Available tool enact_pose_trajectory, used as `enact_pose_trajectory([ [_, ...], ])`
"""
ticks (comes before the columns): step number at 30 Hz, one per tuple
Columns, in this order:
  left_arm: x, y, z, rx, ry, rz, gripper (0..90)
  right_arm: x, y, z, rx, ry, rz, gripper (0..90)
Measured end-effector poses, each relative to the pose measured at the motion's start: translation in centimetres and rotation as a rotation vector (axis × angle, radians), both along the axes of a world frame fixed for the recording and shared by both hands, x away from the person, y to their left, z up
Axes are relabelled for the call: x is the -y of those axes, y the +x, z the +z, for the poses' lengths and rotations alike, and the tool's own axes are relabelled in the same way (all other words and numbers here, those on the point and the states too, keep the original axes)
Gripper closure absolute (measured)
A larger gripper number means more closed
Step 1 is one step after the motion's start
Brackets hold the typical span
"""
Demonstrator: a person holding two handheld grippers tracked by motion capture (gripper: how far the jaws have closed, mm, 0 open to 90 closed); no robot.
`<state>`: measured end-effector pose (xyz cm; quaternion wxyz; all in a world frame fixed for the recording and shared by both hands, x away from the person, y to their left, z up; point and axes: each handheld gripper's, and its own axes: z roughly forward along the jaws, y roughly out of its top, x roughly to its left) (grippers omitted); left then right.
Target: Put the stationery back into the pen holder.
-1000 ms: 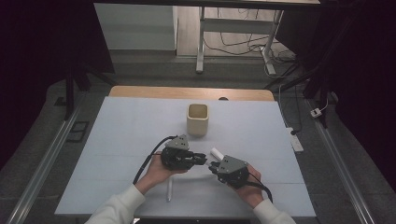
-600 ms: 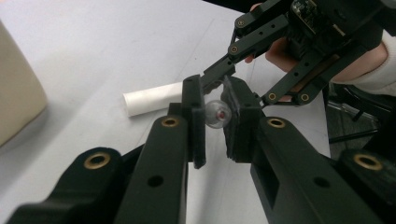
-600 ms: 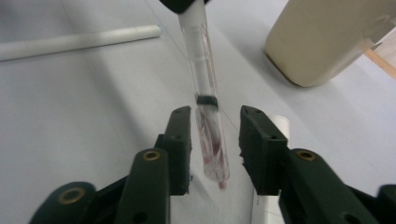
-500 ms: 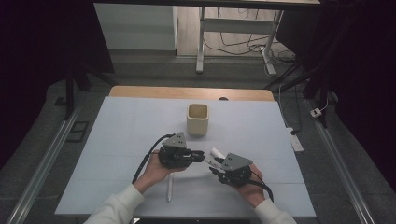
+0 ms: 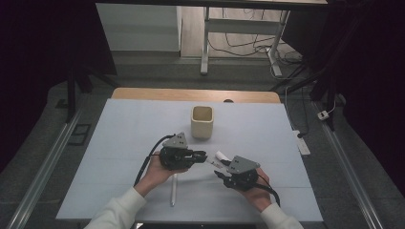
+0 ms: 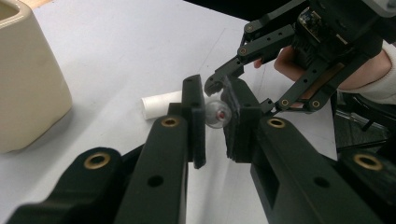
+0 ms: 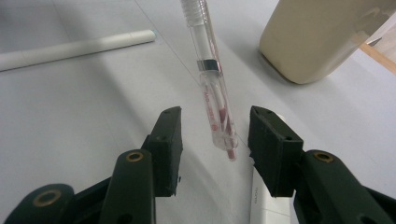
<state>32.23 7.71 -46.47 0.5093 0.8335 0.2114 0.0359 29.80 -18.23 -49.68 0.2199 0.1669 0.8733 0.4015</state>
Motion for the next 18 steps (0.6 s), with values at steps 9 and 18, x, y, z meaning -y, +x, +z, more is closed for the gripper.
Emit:
enact_pose_trajectory([
  [9, -0.14, 0.0, 0.13, 0.005, -0.001, 0.007, 78.7, 0.12, 0.02, 0.04, 0.0, 0.0, -0.009, 54.0],
  [18, -0.17, -0.02, 0.18, 0.008, -0.003, 0.011, 78.7, 0.07, 0.01, -0.05, 0.0, -0.004, -0.009, 53.9],
])
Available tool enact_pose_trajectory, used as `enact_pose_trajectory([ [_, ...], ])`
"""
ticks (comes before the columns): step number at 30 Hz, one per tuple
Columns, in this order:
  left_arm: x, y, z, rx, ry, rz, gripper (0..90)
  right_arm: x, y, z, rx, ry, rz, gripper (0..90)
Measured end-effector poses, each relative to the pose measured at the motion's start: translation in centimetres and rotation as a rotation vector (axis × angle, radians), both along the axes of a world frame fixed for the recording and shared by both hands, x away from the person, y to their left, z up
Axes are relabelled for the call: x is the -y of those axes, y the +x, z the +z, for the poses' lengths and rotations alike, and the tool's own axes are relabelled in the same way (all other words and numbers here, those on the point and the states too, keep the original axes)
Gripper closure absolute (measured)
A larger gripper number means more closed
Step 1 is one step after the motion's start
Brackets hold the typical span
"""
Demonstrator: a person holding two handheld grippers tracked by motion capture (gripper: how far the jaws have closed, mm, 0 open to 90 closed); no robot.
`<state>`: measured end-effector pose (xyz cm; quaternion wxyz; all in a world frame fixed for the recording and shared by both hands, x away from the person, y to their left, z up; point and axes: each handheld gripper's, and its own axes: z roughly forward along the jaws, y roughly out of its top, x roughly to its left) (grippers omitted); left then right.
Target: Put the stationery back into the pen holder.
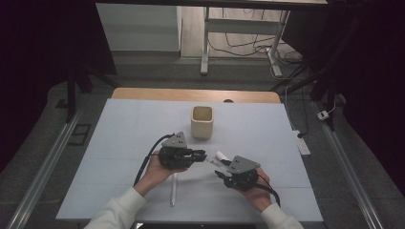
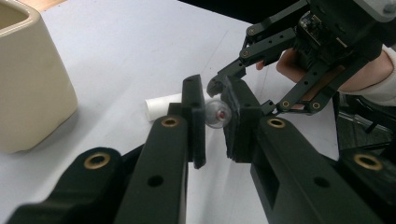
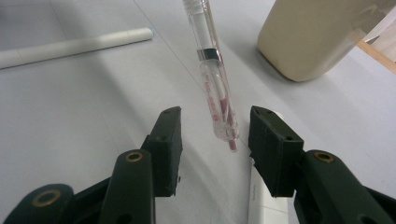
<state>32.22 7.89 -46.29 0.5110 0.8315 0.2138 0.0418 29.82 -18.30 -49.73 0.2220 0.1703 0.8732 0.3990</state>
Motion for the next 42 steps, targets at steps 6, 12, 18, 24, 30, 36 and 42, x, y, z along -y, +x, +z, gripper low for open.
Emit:
enact_pose_trajectory([
  [6, -0.1, 0.0, 0.1, 0.008, -0.001, 0.008, 78.7, 0.0, 0.0, 0.0, -0.001, 0.002, 0.001, 53.8],
  [12, -0.3, 0.0, 0.3, 0.017, -0.01, 0.025, 78.7, 0.0, 0.0, 0.0, 0.0, 0.001, -0.001, 53.9],
  [18, -0.6, 0.1, 0.3, 0.021, -0.01, 0.037, 78.6, 0.0, 0.0, 0.0, 0.001, 0.002, -0.003, 53.9],
  [24, -0.8, 0.2, 0.4, 0.023, -0.011, 0.048, 78.7, 0.1, 0.0, 0.0, 0.001, -0.002, -0.005, 53.8],
  [30, -1.0, 0.4, 0.3, 0.026, -0.009, 0.058, 78.6, 0.1, 0.0, 0.0, 0.001, -0.004, -0.008, 53.5],
  [36, -1.2, 0.4, 0.4, 0.029, -0.009, 0.066, 78.7, 0.1, 0.0, 0.0, 0.001, -0.003, -0.01, 53.2],
  [42, -1.1, 0.4, 0.4, 0.033, -0.009, 0.067, 78.6, 0.1, 0.0, -0.1, -0.003, -0.004, -0.008, 53.1],
])
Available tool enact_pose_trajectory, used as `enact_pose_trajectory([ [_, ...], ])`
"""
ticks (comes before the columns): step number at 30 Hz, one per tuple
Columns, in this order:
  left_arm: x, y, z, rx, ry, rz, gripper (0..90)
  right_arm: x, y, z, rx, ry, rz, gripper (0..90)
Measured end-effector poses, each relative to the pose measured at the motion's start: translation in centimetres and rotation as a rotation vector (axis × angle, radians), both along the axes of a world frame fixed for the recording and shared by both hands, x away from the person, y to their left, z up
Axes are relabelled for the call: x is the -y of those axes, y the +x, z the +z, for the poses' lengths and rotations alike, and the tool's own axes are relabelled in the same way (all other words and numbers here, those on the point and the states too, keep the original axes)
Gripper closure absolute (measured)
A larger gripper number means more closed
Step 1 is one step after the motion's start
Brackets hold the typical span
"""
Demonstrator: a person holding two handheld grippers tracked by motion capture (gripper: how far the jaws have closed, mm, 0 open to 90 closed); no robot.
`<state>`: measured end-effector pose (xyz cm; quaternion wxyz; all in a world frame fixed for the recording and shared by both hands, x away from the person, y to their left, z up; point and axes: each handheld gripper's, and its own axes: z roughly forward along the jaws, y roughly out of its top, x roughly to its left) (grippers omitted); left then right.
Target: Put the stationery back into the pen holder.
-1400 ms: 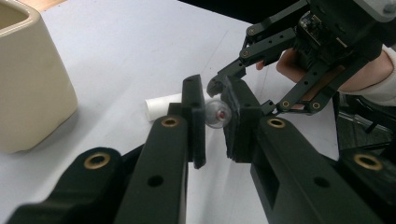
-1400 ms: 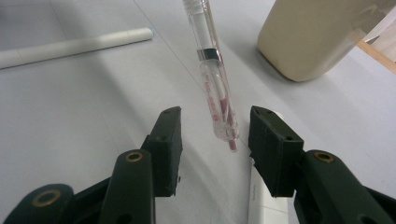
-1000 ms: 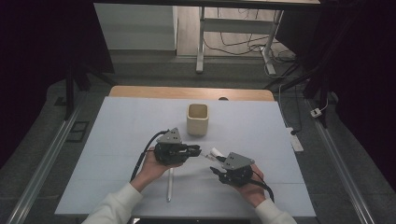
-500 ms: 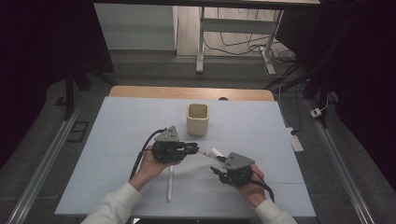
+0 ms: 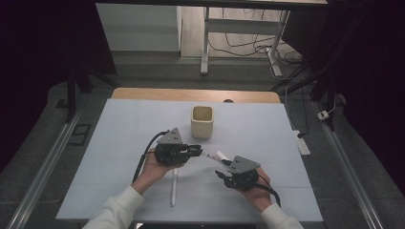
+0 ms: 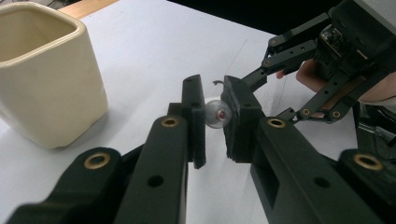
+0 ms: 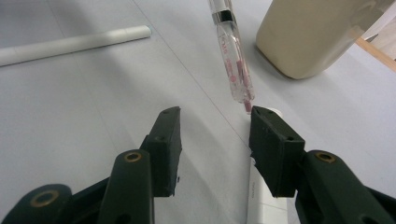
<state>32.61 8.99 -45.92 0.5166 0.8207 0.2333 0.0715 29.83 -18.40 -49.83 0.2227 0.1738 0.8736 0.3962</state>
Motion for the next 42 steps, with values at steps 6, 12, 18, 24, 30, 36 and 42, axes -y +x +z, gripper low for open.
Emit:
enact_pose_trajectory([
  [6, 0.0, -0.1, 0.1, 0.016, 0.005, 0.004, 78.7, 0.0, 0.0, -0.1, -0.004, -0.004, 0.001, 52.8],
  [12, 0.1, -0.2, 0.2, 0.038, 0.017, 0.009, 78.7, -0.1, 0.0, -0.2, -0.003, -0.01, 0.003, 52.5],
  [18, -0.3, 0.0, 0.3, 0.045, 0.028, 0.031, 78.7, 0.0, 0.0, -0.2, -0.001, -0.005, 0.002, 52.5],
  [24, -1.0, 0.4, 0.3, 0.045, 0.024, 0.057, 78.7, 0.0, 0.0, -0.2, -0.001, -0.001, 0.001, 52.3],
  [30, -1.4, 0.5, 0.3, 0.052, 0.031, 0.075, 78.6, 0.0, 0.0, -0.2, 0.0, -0.001, 0.001, 52.2],
  [36, -1.8, 0.6, 0.5, 0.065, 0.039, 0.091, 78.6, 0.1, 0.0, -0.1, 0.001, -0.001, 0.0, 52.1],
  [42, -2.2, 0.9, 0.5, 0.063, 0.036, 0.11, 78.7, 0.1, 0.0, -0.2, 0.0, 0.004, -0.002, 52.0],
])
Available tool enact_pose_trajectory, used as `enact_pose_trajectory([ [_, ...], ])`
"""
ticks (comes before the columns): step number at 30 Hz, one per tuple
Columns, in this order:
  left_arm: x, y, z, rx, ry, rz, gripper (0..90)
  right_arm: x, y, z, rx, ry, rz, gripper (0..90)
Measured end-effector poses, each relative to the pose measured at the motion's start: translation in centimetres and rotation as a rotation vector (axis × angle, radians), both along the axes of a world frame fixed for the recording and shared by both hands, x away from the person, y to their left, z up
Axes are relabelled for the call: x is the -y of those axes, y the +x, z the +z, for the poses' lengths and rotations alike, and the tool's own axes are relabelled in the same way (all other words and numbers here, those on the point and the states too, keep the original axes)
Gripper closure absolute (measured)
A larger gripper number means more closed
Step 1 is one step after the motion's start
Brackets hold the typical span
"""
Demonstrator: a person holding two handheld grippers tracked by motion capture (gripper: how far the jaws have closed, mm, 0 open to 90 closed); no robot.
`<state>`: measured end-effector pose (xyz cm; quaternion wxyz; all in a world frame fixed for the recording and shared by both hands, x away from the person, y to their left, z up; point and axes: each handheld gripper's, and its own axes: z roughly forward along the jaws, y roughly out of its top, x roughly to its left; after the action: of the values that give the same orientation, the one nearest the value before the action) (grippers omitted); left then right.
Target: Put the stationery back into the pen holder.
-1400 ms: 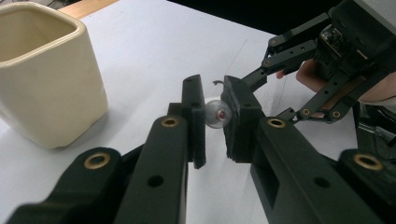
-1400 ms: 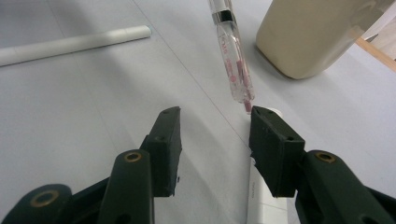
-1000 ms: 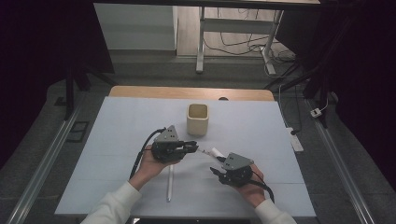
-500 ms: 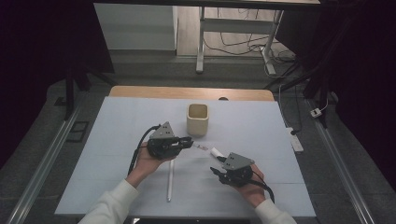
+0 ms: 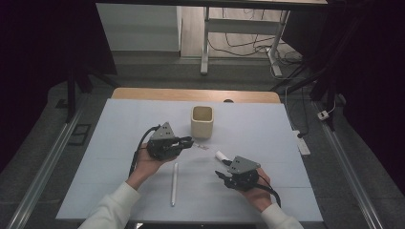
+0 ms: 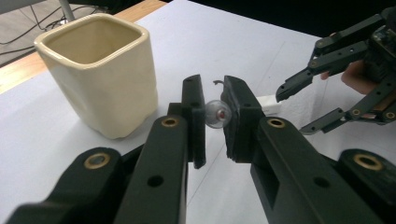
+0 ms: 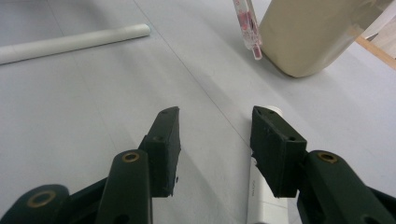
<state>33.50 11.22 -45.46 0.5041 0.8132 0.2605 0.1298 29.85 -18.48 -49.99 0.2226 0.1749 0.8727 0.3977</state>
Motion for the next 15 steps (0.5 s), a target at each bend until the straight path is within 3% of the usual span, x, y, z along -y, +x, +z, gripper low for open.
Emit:
enact_pose_trajectory([
  [15, -1.5, 0.6, 0.8, 0.01, -0.025, 0.036, 78.7, 0.2, 0.0, 0.1, -0.001, -0.006, -0.006, 51.8],
])
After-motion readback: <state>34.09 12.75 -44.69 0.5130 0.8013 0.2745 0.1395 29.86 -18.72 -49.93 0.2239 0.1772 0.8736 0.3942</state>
